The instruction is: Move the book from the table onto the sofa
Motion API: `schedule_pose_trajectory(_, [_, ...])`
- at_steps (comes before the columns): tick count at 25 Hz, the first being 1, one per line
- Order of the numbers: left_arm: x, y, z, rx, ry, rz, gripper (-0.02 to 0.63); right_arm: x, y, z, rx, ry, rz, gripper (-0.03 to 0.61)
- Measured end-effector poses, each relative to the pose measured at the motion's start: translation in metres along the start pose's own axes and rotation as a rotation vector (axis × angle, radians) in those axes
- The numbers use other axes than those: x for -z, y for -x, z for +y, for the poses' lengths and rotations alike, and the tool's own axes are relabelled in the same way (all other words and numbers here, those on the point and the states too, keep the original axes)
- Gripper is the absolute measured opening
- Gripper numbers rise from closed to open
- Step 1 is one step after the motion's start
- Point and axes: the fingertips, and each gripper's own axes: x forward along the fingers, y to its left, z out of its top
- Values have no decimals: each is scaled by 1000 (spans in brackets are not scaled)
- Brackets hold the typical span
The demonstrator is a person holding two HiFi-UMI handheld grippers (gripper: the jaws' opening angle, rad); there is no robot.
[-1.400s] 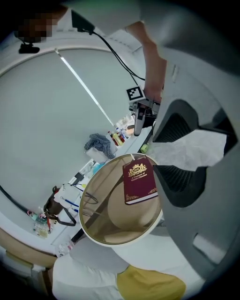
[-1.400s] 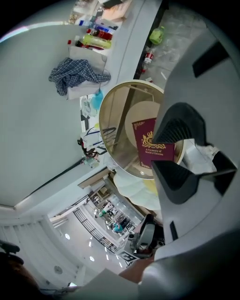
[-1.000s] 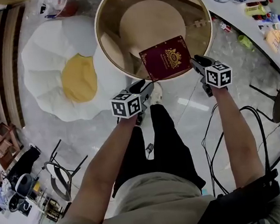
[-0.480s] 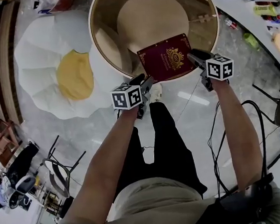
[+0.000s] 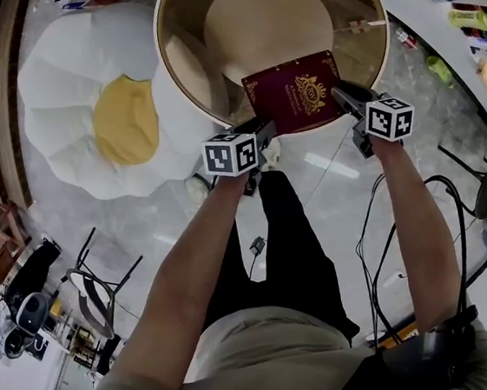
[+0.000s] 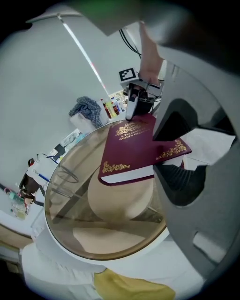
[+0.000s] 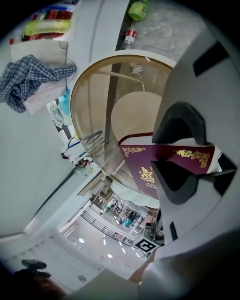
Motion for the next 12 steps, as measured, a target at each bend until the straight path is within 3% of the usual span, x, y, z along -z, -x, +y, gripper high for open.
schedule_pose_trajectory(7, [-4,25,-1,-5,-30,-35,136,-5,11,26,-4,17,-36,118])
schedule_pose_trajectory(12, [-2,72,18,-12,1,-89,135,-2,5,78,-13,19,-59,114])
